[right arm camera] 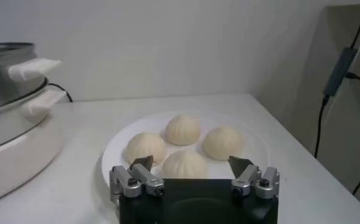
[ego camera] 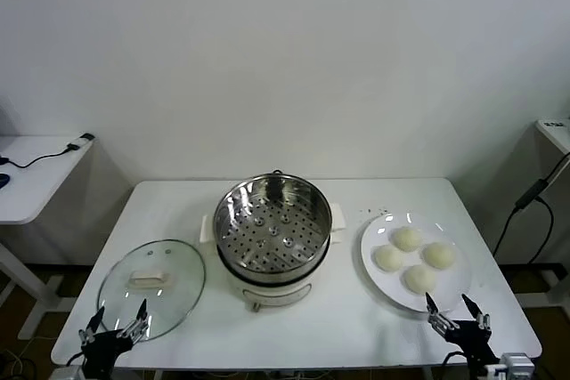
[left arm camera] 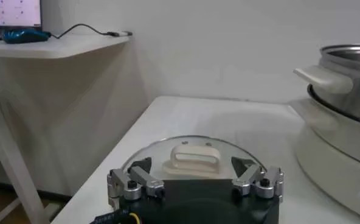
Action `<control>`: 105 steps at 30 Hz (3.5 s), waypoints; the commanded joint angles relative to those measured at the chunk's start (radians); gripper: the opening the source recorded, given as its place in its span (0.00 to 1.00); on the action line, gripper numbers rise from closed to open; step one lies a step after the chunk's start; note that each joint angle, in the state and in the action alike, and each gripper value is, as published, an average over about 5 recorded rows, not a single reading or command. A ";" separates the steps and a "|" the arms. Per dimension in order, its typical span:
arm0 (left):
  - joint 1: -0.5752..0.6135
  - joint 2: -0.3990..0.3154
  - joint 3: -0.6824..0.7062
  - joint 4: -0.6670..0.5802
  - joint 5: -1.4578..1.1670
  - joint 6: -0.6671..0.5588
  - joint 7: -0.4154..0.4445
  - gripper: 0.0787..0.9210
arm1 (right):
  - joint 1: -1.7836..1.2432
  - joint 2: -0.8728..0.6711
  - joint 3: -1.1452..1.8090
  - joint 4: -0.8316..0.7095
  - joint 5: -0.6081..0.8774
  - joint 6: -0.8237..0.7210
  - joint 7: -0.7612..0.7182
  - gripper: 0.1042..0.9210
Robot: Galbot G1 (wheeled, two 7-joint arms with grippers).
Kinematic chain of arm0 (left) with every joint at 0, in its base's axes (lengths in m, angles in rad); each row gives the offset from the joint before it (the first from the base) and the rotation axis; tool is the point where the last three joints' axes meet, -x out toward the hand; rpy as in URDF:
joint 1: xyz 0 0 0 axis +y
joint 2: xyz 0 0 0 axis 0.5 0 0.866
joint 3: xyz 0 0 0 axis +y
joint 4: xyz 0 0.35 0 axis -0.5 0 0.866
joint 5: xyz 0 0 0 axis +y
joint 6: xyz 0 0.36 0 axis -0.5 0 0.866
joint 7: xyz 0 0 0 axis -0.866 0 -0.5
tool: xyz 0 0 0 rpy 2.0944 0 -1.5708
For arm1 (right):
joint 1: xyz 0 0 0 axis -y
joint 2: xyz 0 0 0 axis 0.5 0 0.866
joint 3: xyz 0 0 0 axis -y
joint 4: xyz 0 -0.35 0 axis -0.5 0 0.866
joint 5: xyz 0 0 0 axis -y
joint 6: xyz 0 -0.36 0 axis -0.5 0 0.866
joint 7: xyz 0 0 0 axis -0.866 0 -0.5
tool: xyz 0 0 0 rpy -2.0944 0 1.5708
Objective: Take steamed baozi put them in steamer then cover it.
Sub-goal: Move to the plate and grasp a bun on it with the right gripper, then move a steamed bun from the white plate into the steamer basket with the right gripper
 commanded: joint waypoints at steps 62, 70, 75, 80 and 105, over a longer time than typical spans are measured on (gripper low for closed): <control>0.016 -0.072 0.010 -0.020 0.052 -0.133 0.004 0.88 | 1.851 -0.124 -1.868 -1.203 -0.331 0.012 -1.086 0.88; 0.018 -0.072 0.011 -0.021 0.055 -0.134 0.003 0.88 | 1.822 -0.119 -1.830 -1.220 -0.333 0.002 -1.071 0.88; 0.013 -0.072 0.011 -0.018 0.058 -0.132 0.001 0.88 | 1.821 -0.115 -1.813 -1.223 -0.321 0.005 -1.063 0.83; 0.008 -0.079 0.013 -0.016 0.068 -0.127 0.001 0.88 | 1.829 -0.118 -1.819 -1.213 -0.332 0.009 -1.071 0.75; 0.017 -0.095 0.023 -0.072 0.093 -0.115 -0.019 0.88 | 2.740 -0.067 -2.283 -0.613 -0.022 0.256 -1.244 0.72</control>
